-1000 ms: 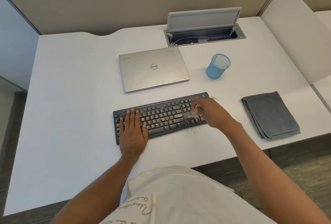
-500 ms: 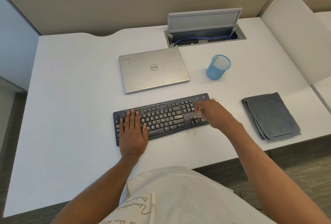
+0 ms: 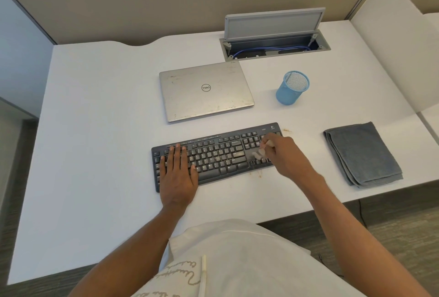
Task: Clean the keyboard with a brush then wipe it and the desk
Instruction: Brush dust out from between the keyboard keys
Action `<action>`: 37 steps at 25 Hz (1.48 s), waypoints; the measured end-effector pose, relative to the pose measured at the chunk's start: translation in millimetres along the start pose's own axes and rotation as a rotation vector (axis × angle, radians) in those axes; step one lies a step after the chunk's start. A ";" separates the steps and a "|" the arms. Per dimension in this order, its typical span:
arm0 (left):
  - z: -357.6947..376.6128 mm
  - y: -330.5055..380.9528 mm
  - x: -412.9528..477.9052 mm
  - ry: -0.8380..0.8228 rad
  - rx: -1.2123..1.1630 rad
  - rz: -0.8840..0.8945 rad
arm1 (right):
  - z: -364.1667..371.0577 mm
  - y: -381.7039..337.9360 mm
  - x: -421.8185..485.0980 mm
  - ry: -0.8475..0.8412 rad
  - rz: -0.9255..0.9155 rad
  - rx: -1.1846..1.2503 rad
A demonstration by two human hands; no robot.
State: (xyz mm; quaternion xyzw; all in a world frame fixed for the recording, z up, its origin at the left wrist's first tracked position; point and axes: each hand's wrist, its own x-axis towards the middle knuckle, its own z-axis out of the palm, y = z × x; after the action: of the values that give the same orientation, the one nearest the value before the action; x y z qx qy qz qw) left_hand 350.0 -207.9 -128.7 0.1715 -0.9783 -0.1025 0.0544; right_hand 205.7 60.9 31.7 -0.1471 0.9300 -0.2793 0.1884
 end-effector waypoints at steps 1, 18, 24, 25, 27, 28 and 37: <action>-0.1 -0.2 0.1 -0.001 0.002 0.001 | 8.2 -1.4 -4.8 0.028 -0.005 0.064; 0.5 0.1 0.9 -0.022 0.009 -0.009 | 55.9 14.1 -65.4 0.118 0.043 0.285; 0.3 0.4 1.2 -0.017 0.001 -0.015 | 54.6 36.6 -54.6 0.153 0.055 0.239; 0.2 0.0 1.3 -0.016 -0.001 -0.017 | 50.9 43.7 -54.2 0.181 0.077 0.229; 0.2 0.5 1.3 -0.023 0.003 -0.016 | 42.0 55.9 -55.4 0.260 0.151 0.224; 0.1 1.0 1.1 -0.024 0.006 -0.014 | 38.9 60.1 -56.8 0.305 0.184 0.233; -1.4 1.8 1.1 -0.016 0.001 -0.016 | 58.9 40.5 -60.9 0.221 0.074 0.293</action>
State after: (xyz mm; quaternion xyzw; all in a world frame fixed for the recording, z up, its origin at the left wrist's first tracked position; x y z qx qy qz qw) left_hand 348.6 -206.9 -126.9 0.1783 -0.9774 -0.1037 0.0458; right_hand 278.3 89.1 -20.8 -0.0520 0.8992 -0.4191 0.1145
